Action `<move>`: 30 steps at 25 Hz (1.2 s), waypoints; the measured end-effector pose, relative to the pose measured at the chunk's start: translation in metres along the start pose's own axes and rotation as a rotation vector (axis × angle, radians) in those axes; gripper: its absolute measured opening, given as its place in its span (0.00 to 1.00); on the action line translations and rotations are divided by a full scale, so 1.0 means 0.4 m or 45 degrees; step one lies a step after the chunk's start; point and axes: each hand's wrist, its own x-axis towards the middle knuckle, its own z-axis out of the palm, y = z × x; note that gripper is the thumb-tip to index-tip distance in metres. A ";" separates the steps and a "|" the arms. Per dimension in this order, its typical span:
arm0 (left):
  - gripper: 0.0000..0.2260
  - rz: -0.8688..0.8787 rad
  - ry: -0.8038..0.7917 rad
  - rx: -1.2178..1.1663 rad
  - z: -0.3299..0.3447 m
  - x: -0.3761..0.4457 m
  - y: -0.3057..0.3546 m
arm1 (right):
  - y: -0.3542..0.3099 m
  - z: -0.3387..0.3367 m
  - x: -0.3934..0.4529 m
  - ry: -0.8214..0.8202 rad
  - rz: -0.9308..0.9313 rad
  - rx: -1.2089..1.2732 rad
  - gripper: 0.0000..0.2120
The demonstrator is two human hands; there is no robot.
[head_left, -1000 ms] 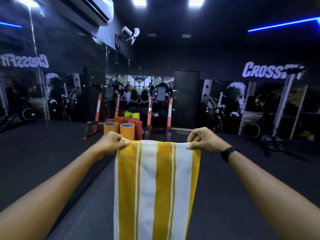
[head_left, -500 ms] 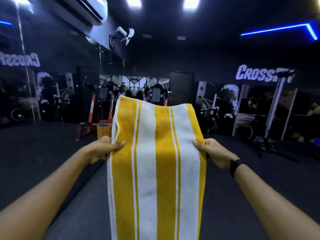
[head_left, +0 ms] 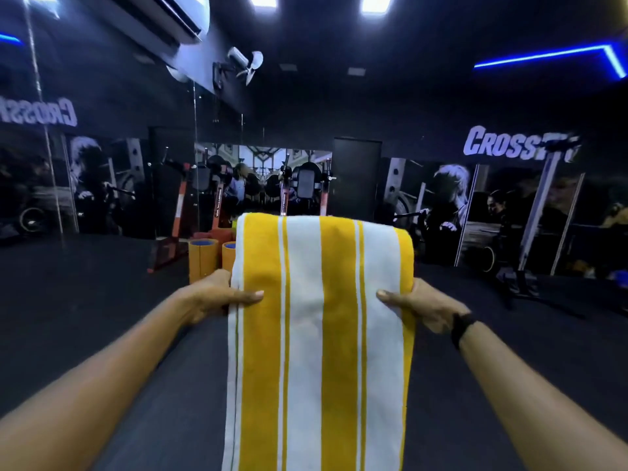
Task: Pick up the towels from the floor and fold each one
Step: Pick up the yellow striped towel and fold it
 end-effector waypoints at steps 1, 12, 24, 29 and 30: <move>0.35 -0.072 0.029 -0.050 0.009 0.003 -0.035 | 0.041 0.009 -0.005 0.030 0.035 0.020 0.50; 0.26 0.173 -0.019 -0.217 0.008 -0.009 0.045 | -0.035 -0.075 -0.020 0.018 -0.075 0.207 0.45; 0.25 0.059 0.105 -0.353 0.017 -0.021 0.044 | -0.013 -0.084 -0.042 0.154 0.002 0.298 0.33; 0.16 -0.043 -0.044 0.089 0.017 -0.065 -0.003 | 0.027 -0.052 -0.102 0.026 0.108 0.085 0.28; 0.16 -0.057 -0.024 0.034 0.023 -0.068 -0.019 | 0.053 -0.050 -0.097 0.097 0.129 0.081 0.25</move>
